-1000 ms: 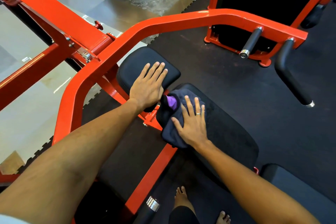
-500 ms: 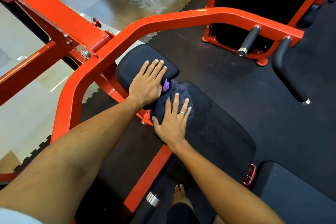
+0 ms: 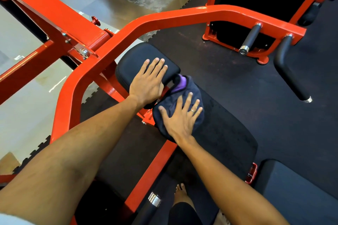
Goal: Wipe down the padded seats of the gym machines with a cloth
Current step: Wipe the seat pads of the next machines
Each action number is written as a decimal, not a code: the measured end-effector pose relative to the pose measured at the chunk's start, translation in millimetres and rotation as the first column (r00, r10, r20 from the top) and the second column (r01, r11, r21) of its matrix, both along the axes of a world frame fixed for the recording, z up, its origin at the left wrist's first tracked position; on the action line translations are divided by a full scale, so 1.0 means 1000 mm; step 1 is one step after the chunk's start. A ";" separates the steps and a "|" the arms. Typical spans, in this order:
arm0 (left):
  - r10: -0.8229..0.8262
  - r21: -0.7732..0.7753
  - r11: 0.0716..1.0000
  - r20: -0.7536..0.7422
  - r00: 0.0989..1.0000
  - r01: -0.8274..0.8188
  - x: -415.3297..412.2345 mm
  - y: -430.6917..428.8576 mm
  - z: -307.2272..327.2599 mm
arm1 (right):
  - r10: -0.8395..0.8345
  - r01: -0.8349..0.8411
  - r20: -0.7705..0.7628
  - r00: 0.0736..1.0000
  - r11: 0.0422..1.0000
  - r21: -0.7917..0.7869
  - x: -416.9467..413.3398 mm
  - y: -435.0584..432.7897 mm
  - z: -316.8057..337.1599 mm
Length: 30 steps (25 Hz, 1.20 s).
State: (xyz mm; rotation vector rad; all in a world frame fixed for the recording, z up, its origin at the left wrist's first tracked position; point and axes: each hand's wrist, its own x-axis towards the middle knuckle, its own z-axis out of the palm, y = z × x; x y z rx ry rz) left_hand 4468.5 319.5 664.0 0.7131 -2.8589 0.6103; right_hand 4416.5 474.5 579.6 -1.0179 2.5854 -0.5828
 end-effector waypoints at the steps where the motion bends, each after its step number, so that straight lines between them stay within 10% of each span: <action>1: 0.001 0.008 1.000 0.006 1.000 -0.001 0.000 0.000 0.001 | 0.049 -0.050 -0.061 0.997 0.999 -0.016 0.003 0.004 -0.001; 7: -0.002 0.006 1.000 0.022 1.000 0.002 0.001 0.000 0.001 | 0.176 -0.197 -0.246 0.953 0.978 -0.063 -0.011 0.085 -0.054; 21: -0.006 0.034 0.999 0.088 0.996 0.003 0.002 0.005 0.001 | -0.183 0.175 0.174 0.968 0.983 0.056 -0.100 0.011 -0.021; 27: -0.303 0.089 0.951 0.064 0.951 0.297 -0.015 0.041 -0.034 | -0.080 0.076 0.056 0.995 0.995 0.069 -0.041 0.073 -0.053; 30: -0.207 0.209 0.959 0.069 0.976 0.189 -0.037 0.068 -0.053 | -0.058 0.056 0.083 0.995 0.998 0.026 -0.065 0.039 -0.037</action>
